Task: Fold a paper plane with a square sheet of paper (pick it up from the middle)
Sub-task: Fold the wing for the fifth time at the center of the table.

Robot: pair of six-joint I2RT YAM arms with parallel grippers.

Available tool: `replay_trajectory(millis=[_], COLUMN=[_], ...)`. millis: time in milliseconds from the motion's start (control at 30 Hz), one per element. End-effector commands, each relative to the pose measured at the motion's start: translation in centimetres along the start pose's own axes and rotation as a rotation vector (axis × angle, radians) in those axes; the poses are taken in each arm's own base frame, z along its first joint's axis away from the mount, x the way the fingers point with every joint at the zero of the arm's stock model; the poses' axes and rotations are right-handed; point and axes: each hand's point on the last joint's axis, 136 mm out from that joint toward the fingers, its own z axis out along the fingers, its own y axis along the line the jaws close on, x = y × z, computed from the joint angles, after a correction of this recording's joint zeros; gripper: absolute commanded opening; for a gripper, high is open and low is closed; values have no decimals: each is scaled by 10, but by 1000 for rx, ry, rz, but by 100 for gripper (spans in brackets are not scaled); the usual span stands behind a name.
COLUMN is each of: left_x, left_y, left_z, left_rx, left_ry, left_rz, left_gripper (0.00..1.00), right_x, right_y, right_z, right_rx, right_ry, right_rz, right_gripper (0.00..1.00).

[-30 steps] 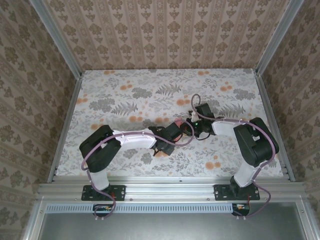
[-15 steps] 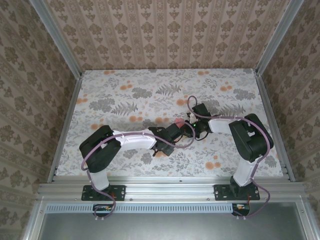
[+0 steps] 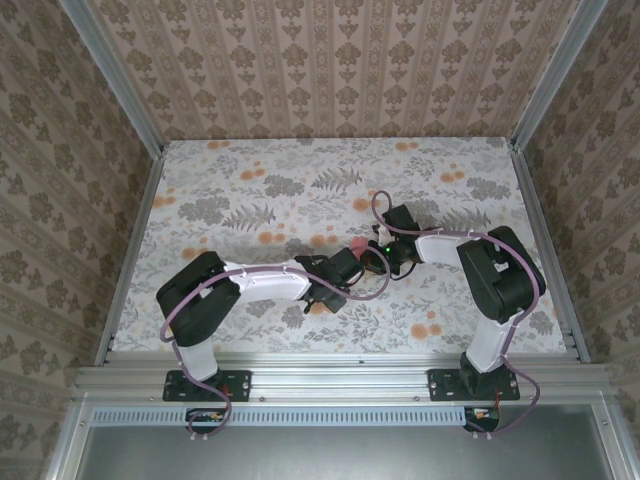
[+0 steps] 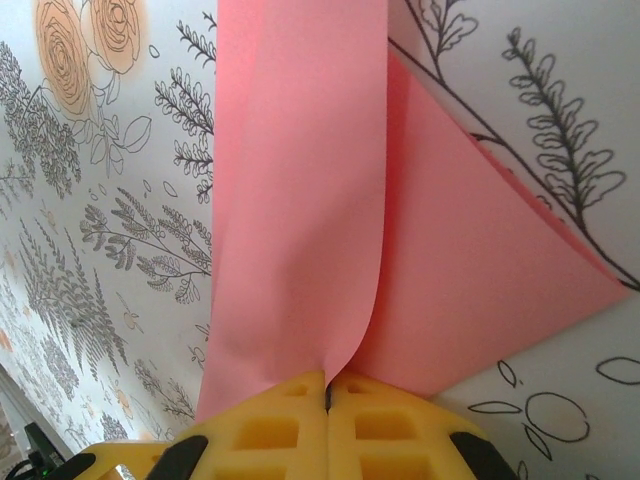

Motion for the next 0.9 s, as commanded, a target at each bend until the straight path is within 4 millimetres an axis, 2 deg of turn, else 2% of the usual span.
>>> replay_trajectory(millis=[0, 200, 500, 867], left_x=[50, 45, 23, -5], left_y=[10, 6, -5, -24], left_z=[10, 6, -14, -52], left_rx=[-44, -21, 50, 204], left_ry=[166, 138, 48, -55], left_rz=[75, 70, 57, 4], left_gripper=[26, 27, 32, 40], right_x=[-7, 1, 17, 23], right_y=[-18, -36, -63, -72], right_z=[4, 9, 15, 21], right_rx=[88, 166, 266, 300], right_ry=[-19, 12, 68, 92], right_rz=[2, 0, -3, -4], right_gripper=[0, 0, 0, 0])
